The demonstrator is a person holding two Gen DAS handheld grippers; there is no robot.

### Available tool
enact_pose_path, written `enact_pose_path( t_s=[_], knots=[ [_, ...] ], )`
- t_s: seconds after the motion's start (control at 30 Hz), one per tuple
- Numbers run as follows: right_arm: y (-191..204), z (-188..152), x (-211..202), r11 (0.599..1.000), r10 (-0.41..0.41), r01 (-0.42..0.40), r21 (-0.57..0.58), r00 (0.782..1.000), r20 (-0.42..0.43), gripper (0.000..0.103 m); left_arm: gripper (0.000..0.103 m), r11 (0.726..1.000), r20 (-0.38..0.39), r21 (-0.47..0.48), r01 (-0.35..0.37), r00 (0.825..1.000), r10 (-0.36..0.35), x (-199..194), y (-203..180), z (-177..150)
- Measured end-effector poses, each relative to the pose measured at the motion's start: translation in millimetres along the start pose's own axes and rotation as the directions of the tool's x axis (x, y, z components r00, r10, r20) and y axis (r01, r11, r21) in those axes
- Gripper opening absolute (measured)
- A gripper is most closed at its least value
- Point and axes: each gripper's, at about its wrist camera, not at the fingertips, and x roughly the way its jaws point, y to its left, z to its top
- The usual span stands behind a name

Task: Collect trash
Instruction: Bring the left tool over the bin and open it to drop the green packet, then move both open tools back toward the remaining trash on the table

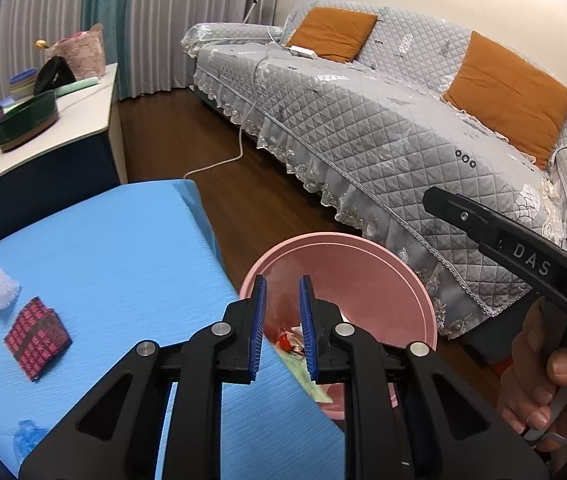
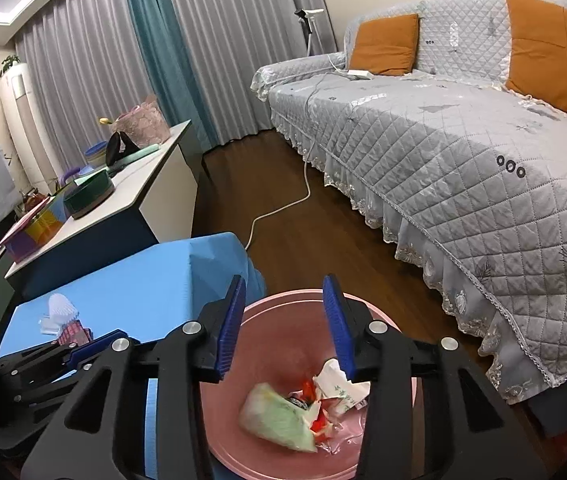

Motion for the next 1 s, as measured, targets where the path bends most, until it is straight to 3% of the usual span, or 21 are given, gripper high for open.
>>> enact_pose_path(
  t_s=[0.33, 0.67, 1.0],
  knots=[
    [14.1, -0.5, -1.6, 1.000, 0.028, -0.028, 0.005, 1.000, 0.001, 0.042, 0.017, 0.999, 0.057, -0.030, -0.043, 0.997, 0.044, -43.5, 31.0, 8.3],
    [50.2, -5.7, -9.8, 0.996, 0.051, -0.048, -0.069, 0.998, 0.045, 0.042, 0.017, 0.993, 0.103, -0.063, -0.101, 0.989, 0.107, -84.1, 70.6, 5.2],
    [84.7, -10.8, -8.7, 0.990, 0.087, -0.082, -0.115, 0.995, 0.041, 0.042, 0.017, 0.969, 0.130, -0.125, -0.211, 0.965, 0.227, -127.4, 149.1, -7.0]
  ],
)
